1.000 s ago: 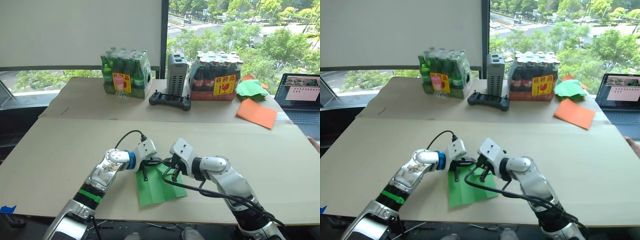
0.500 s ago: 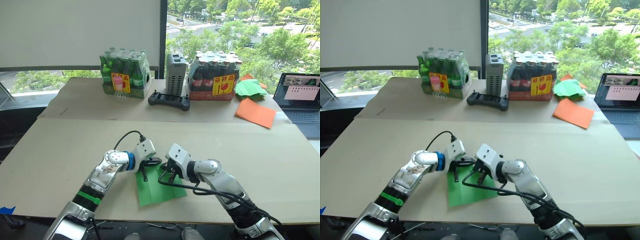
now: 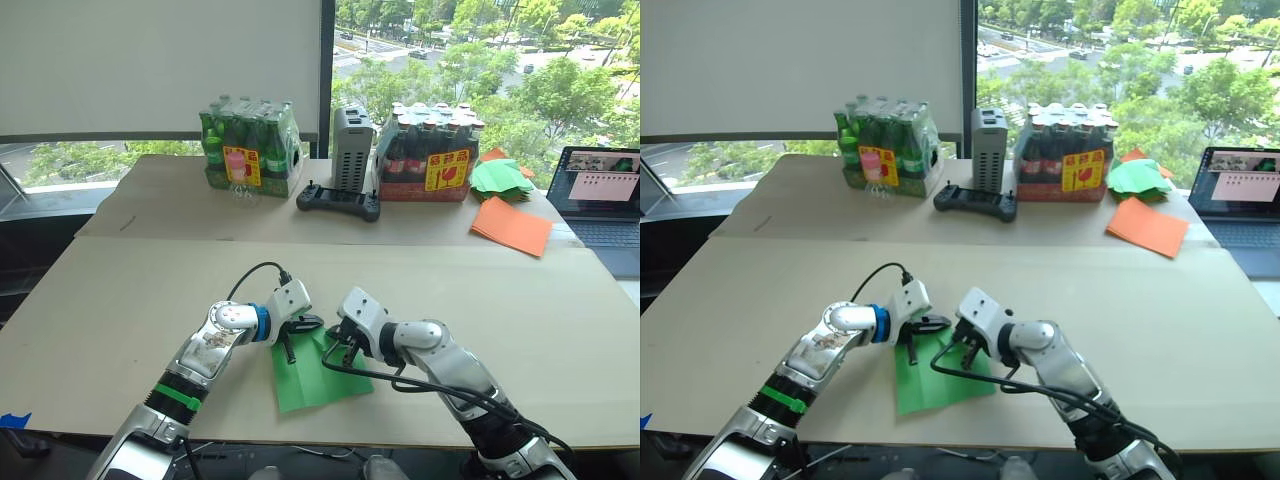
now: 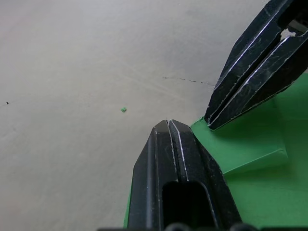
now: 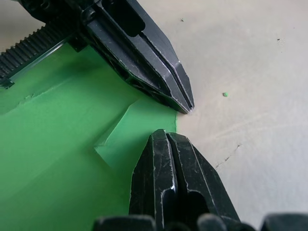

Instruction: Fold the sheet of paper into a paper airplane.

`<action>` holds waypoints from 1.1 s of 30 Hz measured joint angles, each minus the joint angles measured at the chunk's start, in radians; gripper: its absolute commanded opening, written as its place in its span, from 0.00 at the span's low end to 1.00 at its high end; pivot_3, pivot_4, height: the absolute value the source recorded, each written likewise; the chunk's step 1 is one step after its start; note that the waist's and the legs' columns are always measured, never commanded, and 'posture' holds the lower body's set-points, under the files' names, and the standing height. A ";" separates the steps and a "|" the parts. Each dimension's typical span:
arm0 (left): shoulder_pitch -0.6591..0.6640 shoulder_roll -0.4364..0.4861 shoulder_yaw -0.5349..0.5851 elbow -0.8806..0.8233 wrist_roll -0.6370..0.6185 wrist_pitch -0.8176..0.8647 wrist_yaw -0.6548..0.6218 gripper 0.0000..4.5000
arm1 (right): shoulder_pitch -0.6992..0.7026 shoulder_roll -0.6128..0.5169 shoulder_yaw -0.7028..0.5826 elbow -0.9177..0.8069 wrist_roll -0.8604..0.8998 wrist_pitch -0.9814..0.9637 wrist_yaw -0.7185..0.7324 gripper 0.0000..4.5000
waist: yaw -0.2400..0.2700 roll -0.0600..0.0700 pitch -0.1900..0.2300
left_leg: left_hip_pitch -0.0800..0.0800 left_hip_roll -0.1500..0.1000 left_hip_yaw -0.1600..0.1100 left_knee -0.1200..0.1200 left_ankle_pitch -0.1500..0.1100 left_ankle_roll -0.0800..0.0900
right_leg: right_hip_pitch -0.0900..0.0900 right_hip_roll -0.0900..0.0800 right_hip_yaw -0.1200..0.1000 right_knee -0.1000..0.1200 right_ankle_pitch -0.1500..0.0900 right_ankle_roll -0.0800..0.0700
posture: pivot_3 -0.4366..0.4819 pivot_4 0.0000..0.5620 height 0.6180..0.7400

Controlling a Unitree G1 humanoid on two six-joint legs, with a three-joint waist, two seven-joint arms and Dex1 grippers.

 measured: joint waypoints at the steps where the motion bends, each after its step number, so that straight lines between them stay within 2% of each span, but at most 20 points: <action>1: 0.000 0.000 0.000 0.000 0.000 0.000 -0.001 0.00 | 0.010 -0.004 -0.003 -0.010 0.002 0.006 -0.001 0.00 | 0.000 0.000 0.000 | 0.000 0.000 0.000 0.000 0.000 0.000 | 0.000 0.000 0.000 0.000 0.000 0.000 | 0.48 0.27 1.00; 17: 0.001 0.000 -0.005 0.001 0.002 -0.001 -0.001 0.00 | 0.155 -0.146 -0.083 -0.185 0.071 0.085 -0.009 0.00 | 0.004 -0.001 -0.002 | 0.002 0.000 0.000 0.000 0.000 0.000 | 0.004 0.000 0.000 -0.002 0.000 0.001 | 0.48 0.27 1.00; 25: 0.000 0.001 -0.003 0.002 0.003 -0.005 -0.006 0.00 | 0.170 -0.136 -0.150 -0.237 0.174 0.074 0.021 0.00 | 0.003 -0.002 -0.002 | 0.002 0.000 0.000 0.000 0.000 0.000 | 0.004 0.000 -0.001 -0.003 -0.001 0.001 | 0.48 0.27 1.00; 28: -0.001 0.001 -0.003 0.006 0.005 -0.006 -0.006 0.00 | 0.095 -0.095 -0.207 -0.305 0.249 0.071 0.025 0.00 | 0.002 -0.002 -0.002 | 0.002 0.001 0.000 0.000 0.000 0.000 | 0.004 0.000 -0.001 -0.003 -0.001 0.001 | 0.48 0.27 1.00; 31: -0.002 0.001 -0.002 0.005 0.005 -0.007 -0.009 0.00 | 0.075 -0.070 -0.192 -0.306 0.254 0.068 0.011 0.00 | 0.003 -0.002 -0.002 | 0.001 0.001 -0.001 -0.001 0.000 0.000 | 0.004 0.000 -0.001 -0.003 -0.001 0.001 | 0.48 0.27 1.00; 33: -0.003 0.002 -0.001 0.006 0.005 -0.006 -0.008 0.00 | 0.045 -0.054 -0.132 -0.247 0.227 0.046 -0.010 0.00 | 0.000 -0.002 -0.002 | 0.001 0.001 0.000 0.000 0.000 0.000 | 0.003 0.000 -0.001 -0.003 0.000 0.000 | 0.48 0.27 1.00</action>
